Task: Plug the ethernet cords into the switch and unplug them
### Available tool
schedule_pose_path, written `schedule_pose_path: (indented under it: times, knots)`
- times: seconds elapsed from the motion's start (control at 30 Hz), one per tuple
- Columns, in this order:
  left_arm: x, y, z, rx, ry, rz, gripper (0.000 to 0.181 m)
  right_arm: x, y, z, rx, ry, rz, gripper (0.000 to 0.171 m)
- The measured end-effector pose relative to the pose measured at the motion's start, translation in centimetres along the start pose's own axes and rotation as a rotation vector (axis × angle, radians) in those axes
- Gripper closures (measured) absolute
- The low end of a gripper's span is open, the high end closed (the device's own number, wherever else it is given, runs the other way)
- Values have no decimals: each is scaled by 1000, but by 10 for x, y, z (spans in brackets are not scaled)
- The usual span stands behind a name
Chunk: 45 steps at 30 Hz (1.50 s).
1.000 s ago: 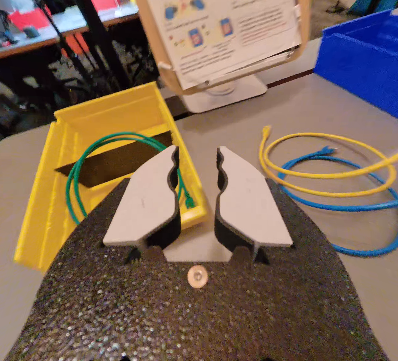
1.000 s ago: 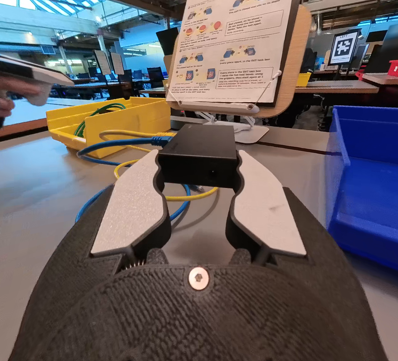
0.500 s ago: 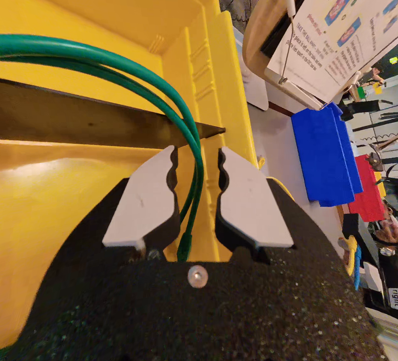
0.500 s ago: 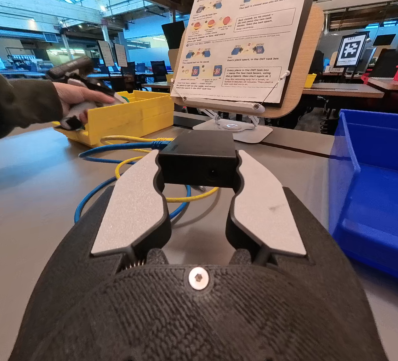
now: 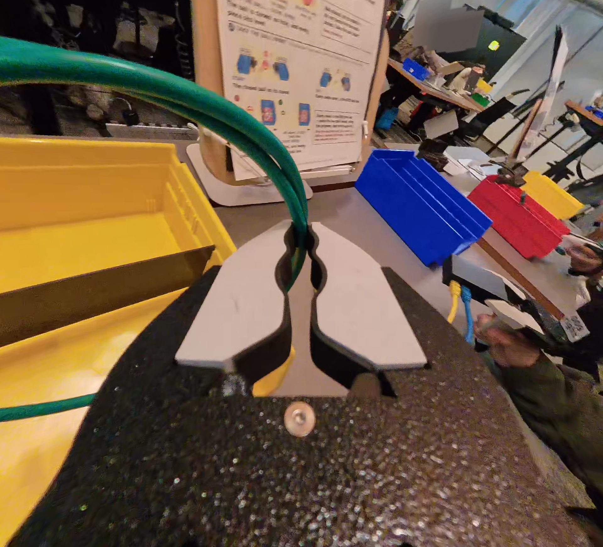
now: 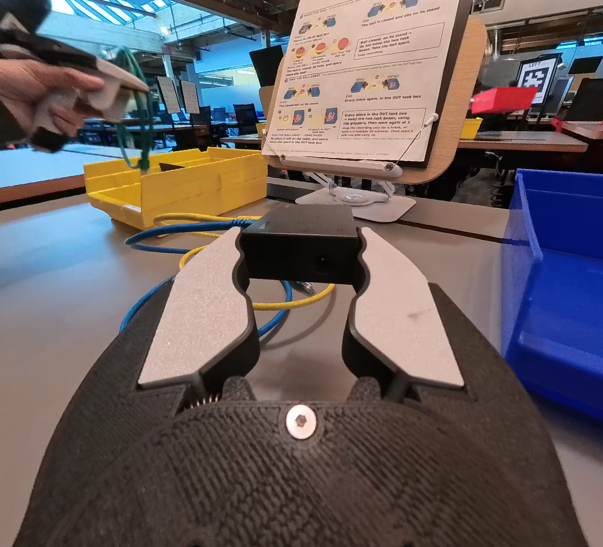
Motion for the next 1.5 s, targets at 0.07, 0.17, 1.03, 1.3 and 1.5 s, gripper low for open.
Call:
schedule_pose_path:
  times: [0.07,0.17,1.03,1.3,1.5]
  knots:
    - [-7,25,-2,55,-16,40,176,0,0,0,-1,-2,-2,108]
    - [-14,69,1,129,48,204,176,0,0,0,-3,-1,-1,108]
    - [-80,105,188,-505,284,579,175,-5,1,-4,9,47,1,109]
    - [-90,94,199,-360,144,420,176,-4,-1,-3,-10,37,-2,109]
    - [-98,116,180,111,-326,193,176,-5,3,-4,19,50,10,109]
Point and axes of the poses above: each gripper's, where its closed fingertips meet, x out along the fingers, z out of its underside, y = z × x across the jaws, the point moved 4 cm from there along -x, back along the fingers, and after that the axes turned 3 degrees about z, right-handed, at the moved point
